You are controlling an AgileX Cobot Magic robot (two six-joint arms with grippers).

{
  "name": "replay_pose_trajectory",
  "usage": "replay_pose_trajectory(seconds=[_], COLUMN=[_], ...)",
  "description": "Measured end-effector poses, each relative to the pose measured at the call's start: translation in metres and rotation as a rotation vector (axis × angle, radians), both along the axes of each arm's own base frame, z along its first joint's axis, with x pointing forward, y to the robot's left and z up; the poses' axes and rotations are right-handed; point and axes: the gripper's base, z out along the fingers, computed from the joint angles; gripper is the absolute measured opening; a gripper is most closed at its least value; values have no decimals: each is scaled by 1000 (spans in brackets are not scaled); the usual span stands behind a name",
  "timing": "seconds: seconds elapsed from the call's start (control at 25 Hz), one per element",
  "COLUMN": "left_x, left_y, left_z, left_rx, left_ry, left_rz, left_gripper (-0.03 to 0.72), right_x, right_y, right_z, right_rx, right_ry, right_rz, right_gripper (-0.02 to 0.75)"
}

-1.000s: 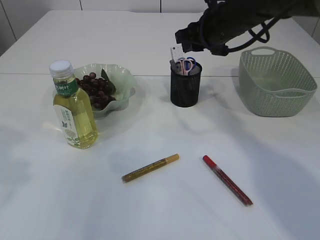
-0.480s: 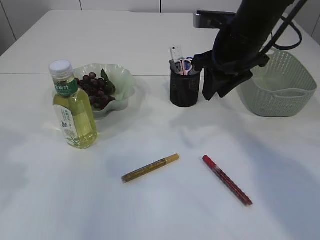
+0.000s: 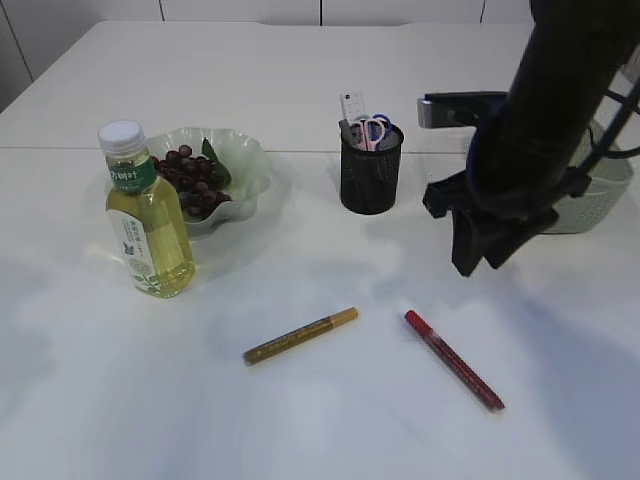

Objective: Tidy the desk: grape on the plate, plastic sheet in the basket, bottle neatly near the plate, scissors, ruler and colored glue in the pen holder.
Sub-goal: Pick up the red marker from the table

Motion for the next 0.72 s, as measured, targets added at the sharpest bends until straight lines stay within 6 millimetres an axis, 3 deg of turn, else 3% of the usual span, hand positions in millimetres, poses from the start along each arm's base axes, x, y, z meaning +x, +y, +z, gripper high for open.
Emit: replay_pose_trajectory(seconds=[0.24,0.4,0.56,0.72], left_x=[0,0,0,0], left_y=[0,0,0,0], left_z=[0,0,0,0], left_rx=[0,0,0,1], left_ry=[0,0,0,4], left_rz=[0,0,0,0], left_gripper=[434,434,434,434], right_x=[-23,-28,-30,-22], right_y=[3,22,43,47], right_z=[-11,-19,-42,-67], right_rx=[-65,-84,-134,-187], right_ry=[36,52,73,80], right_rz=[89,159,235,214], right_gripper=[302,302,302,302])
